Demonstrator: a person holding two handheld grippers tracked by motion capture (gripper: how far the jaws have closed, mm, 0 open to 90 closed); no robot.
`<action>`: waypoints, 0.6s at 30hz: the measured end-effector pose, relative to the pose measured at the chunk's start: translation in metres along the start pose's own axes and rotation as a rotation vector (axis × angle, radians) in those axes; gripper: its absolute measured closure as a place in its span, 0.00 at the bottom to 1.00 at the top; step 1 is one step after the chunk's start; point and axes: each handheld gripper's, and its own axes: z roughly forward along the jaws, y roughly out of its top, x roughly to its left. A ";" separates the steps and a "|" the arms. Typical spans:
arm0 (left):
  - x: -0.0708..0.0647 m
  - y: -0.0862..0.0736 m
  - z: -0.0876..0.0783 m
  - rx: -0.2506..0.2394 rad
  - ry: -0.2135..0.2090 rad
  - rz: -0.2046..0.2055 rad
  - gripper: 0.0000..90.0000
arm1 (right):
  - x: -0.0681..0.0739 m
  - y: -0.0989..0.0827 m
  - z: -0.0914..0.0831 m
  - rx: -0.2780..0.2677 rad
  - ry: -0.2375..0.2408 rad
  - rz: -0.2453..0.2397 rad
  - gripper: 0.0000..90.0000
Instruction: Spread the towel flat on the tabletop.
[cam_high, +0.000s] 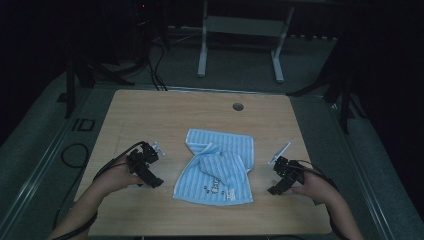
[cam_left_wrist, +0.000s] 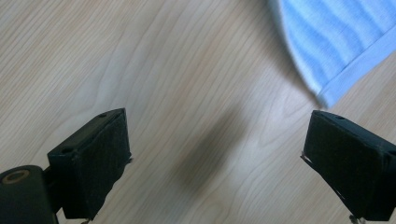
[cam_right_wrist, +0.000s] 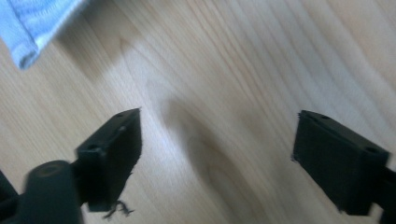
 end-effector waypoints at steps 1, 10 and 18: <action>-0.002 0.003 0.001 0.005 0.004 0.009 0.08 | 0.001 0.002 -0.001 0.001 -0.001 -0.008 0.22; -0.011 0.028 -0.002 -0.019 0.011 0.048 0.15 | 0.008 0.023 -0.007 -0.030 -0.020 -0.079 0.34; -0.018 0.056 -0.003 -0.041 0.007 0.095 0.16 | 0.013 0.044 -0.009 -0.067 -0.042 -0.112 0.39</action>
